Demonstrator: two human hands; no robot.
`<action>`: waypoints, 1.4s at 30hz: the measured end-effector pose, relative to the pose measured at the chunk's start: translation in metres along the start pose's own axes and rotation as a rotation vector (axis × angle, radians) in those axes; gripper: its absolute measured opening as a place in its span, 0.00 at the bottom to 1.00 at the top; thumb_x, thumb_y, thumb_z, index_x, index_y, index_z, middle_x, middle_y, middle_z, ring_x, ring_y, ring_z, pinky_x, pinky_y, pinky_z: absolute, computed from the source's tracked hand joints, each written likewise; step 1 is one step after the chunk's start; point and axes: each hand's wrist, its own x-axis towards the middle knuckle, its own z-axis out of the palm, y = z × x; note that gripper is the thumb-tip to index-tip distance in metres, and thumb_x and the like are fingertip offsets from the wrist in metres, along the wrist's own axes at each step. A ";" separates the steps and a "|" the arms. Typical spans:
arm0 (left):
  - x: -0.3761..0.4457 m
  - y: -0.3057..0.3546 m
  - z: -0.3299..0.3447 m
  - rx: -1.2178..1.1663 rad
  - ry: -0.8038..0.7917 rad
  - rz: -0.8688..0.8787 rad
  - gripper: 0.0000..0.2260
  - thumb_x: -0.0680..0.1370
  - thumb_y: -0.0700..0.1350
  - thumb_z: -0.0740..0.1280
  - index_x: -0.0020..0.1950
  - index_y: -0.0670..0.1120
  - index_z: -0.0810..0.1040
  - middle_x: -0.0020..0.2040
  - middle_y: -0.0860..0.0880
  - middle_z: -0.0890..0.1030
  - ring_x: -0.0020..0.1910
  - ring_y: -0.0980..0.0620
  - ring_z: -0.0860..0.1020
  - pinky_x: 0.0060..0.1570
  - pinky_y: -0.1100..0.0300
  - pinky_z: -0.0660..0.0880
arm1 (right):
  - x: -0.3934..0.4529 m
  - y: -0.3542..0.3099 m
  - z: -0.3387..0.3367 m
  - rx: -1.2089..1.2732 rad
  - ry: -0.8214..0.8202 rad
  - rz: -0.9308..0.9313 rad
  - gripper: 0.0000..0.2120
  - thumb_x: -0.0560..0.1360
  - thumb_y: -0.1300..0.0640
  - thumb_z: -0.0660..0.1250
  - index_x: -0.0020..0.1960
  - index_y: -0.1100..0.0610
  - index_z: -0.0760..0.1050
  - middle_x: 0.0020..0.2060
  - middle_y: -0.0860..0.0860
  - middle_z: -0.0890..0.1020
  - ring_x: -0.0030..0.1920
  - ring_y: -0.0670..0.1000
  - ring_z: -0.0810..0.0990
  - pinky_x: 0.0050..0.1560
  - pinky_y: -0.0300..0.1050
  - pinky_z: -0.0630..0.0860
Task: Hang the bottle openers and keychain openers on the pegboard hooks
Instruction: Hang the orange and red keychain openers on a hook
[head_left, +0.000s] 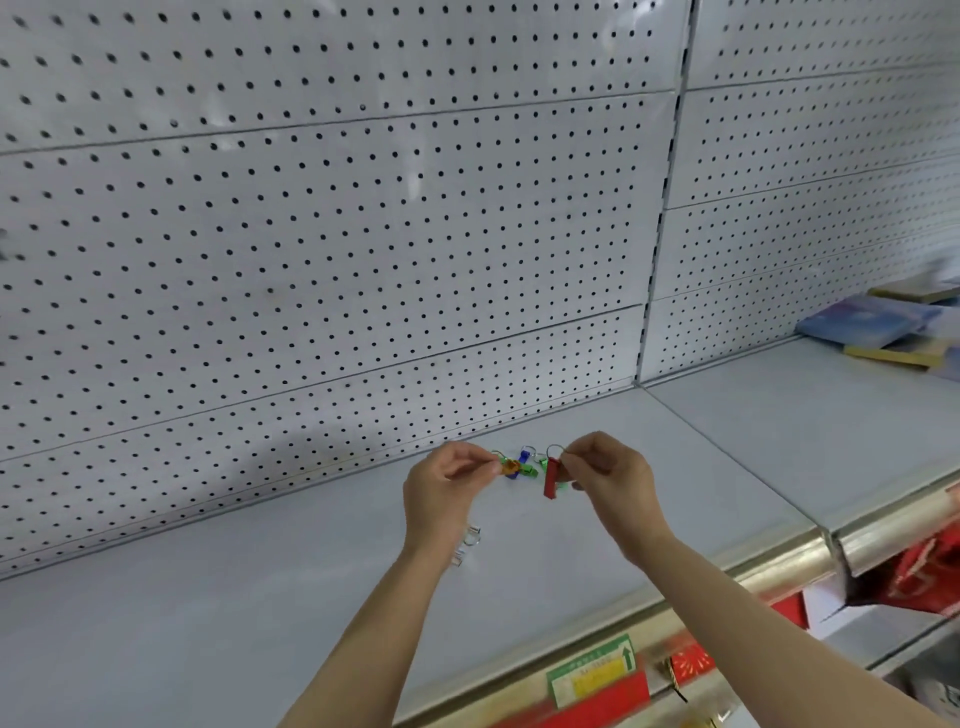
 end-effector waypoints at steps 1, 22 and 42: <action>-0.003 0.005 -0.003 -0.022 0.019 -0.002 0.06 0.70 0.37 0.77 0.45 0.41 0.83 0.41 0.48 0.87 0.44 0.52 0.85 0.45 0.67 0.78 | -0.005 -0.007 0.004 0.015 -0.008 -0.011 0.05 0.74 0.66 0.66 0.41 0.60 0.78 0.36 0.52 0.86 0.39 0.48 0.85 0.45 0.47 0.80; -0.140 0.128 -0.133 0.110 0.103 -0.035 0.05 0.68 0.42 0.80 0.42 0.43 0.87 0.38 0.45 0.86 0.36 0.52 0.84 0.38 0.60 0.81 | -0.154 -0.121 0.058 0.250 -0.199 -0.121 0.03 0.74 0.65 0.70 0.43 0.64 0.80 0.38 0.58 0.85 0.42 0.57 0.84 0.44 0.45 0.82; -0.163 0.214 -0.319 0.005 0.242 0.250 0.03 0.76 0.38 0.72 0.48 0.42 0.86 0.41 0.45 0.86 0.39 0.52 0.83 0.45 0.59 0.83 | -0.231 -0.260 0.211 0.415 -0.270 -0.256 0.03 0.74 0.64 0.69 0.43 0.63 0.80 0.38 0.58 0.86 0.40 0.56 0.86 0.41 0.46 0.81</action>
